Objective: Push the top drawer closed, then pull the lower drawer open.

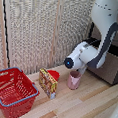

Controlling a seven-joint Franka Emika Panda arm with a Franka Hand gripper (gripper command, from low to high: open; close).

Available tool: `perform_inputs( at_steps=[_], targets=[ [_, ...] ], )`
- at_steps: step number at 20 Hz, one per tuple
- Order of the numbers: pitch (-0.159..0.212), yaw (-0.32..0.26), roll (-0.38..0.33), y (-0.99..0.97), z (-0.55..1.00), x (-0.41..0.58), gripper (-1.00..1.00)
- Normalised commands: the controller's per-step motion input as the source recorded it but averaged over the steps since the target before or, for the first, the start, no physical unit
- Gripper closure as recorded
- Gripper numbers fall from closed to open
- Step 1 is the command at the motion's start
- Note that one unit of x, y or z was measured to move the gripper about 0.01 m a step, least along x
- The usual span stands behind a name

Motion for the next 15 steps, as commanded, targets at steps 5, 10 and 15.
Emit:
perform_inputs(
  at_steps=[5,10,15],
  targets=[
    [0.003,0.000,-0.001,0.03,0.48,0.288,-1.00],
    [0.000,0.000,0.000,0.00,0.60,0.213,-1.00],
    [0.014,0.000,0.000,0.06,0.41,0.119,-1.00]
  ],
)
